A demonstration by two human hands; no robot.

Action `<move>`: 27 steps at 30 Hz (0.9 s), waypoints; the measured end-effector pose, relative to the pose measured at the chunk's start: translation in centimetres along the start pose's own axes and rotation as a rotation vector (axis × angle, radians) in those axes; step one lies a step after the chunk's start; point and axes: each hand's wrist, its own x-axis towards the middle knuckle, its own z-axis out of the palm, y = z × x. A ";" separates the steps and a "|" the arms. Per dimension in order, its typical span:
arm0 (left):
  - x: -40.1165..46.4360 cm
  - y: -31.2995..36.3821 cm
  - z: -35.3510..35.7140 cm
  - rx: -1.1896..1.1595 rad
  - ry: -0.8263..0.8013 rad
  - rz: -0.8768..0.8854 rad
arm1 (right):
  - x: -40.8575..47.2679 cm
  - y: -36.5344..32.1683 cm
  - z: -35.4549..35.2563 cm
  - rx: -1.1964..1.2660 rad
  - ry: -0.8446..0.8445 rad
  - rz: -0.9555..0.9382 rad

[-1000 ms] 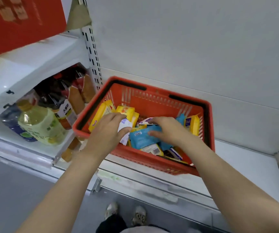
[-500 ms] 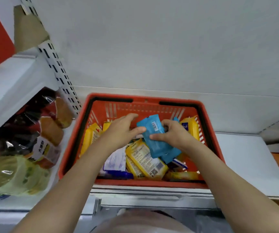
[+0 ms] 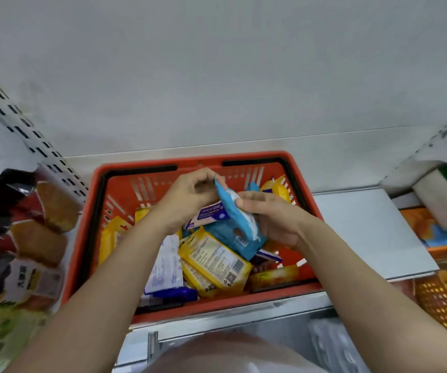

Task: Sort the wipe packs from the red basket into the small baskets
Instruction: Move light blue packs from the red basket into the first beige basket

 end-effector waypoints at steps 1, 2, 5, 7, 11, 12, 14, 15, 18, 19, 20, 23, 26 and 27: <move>0.1 -0.2 0.2 0.049 -0.004 0.007 | -0.2 -0.2 -0.1 0.047 0.037 0.015; 0.3 -0.5 0.2 0.116 0.014 0.008 | -0.4 -0.5 -0.1 0.097 0.100 0.021; 1.1 -1.7 0.1 0.378 0.141 -0.041 | -0.8 -0.8 -0.7 0.211 0.372 -0.086; 1.5 -2.9 0.4 0.502 0.069 -0.112 | -1.1 -0.6 -1.1 0.078 0.520 -0.187; 2.2 -5.1 2.9 0.773 -0.327 -0.194 | -2.1 -0.5 -1.4 -0.379 0.725 -0.341; 2.6 -5.4 3.3 0.862 -0.354 -0.164 | -2.3 -0.4 -1.5 -0.415 0.735 -0.326; 3.4 -5.8 4.1 1.017 -0.354 -0.136 | -2.8 -0.2 -1.8 -0.432 0.735 -0.266; 3.7 -6.0 4.4 1.112 -0.363 -0.140 | -2.9 0.0 -1.9 -0.420 0.728 -0.243; 4.0 -6.1 5.3 1.314 -0.385 -0.123 | -2.9 0.2 -2.0 -0.336 0.694 -0.222; 3.9 -6.1 5.4 1.337 -0.377 -0.099 | -2.7 0.2 -1.8 -0.301 0.675 -0.223; 3.7 -6.0 5.4 1.353 -0.364 -0.069 | -2.6 0.2 -1.7 -0.278 0.659 -0.224; 3.1 -5.8 5.1 1.414 -0.340 0.047 | -2.1 0.4 -1.3 -0.262 0.631 -0.222; 2.4 -5.9 5.0 1.434 -0.305 0.088 | -1.9 0.5 -1.1 -0.250 0.619 -0.205; 2.2 -5.9 4.9 1.439 -0.308 0.085 | -1.9 0.5 -1.1 -0.246 0.619 -0.208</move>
